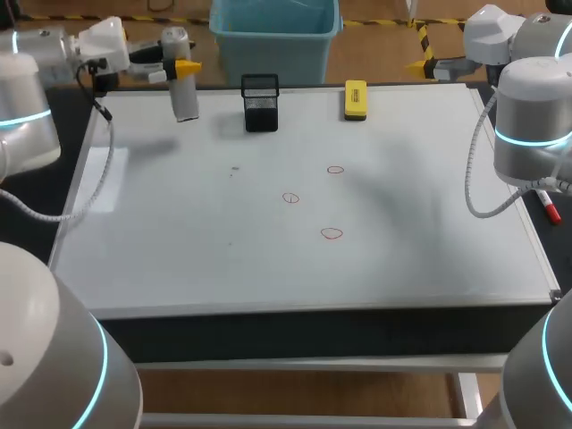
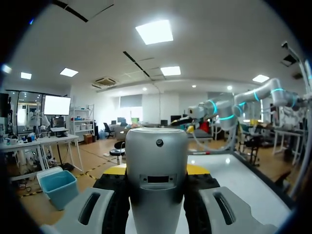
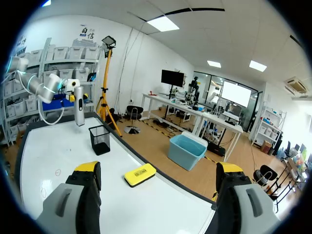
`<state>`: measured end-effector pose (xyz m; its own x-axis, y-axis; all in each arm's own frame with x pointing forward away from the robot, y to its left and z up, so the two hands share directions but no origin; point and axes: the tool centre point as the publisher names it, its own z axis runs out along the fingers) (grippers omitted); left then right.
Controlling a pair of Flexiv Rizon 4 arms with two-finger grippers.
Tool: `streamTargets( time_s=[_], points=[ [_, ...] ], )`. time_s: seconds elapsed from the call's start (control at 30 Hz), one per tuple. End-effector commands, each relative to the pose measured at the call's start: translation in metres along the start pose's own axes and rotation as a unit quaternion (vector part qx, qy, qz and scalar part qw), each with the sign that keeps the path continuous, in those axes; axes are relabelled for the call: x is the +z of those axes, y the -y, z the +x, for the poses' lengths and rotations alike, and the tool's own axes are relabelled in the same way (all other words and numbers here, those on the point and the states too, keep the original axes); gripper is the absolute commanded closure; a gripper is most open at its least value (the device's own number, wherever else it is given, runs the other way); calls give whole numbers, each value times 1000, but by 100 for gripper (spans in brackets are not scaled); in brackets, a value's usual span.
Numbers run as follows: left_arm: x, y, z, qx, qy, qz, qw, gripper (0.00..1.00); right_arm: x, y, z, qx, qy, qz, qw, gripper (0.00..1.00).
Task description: Pick up the inspection probe, press it on each red-marked spot on the whiteboard one by one, put down the probe, pick up the eraser, and wipe off all the red marks.
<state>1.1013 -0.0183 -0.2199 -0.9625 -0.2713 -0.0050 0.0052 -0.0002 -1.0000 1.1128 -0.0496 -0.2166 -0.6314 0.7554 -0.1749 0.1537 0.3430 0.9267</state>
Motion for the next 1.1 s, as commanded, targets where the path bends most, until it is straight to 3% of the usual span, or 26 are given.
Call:
streamTargets(
  time_s=[0.03,0.83,0.97,1.1],
  points=[
    [-1,-5,0,1,18,-1,1000,100,0,0,0,0,0,0,1000,0],
    [-3,-12,-6,-12,22,-11,1000,100,0,0,0,0,0,0,1000,0],
    [-3,-12,-6,-12,22,-11,1000,100,12,7,-20,-28,-64,30,997,0],
    [-3,-12,-6,-12,22,-11,1000,100,31,20,-37,-71,-161,87,981,0]
  ],
)
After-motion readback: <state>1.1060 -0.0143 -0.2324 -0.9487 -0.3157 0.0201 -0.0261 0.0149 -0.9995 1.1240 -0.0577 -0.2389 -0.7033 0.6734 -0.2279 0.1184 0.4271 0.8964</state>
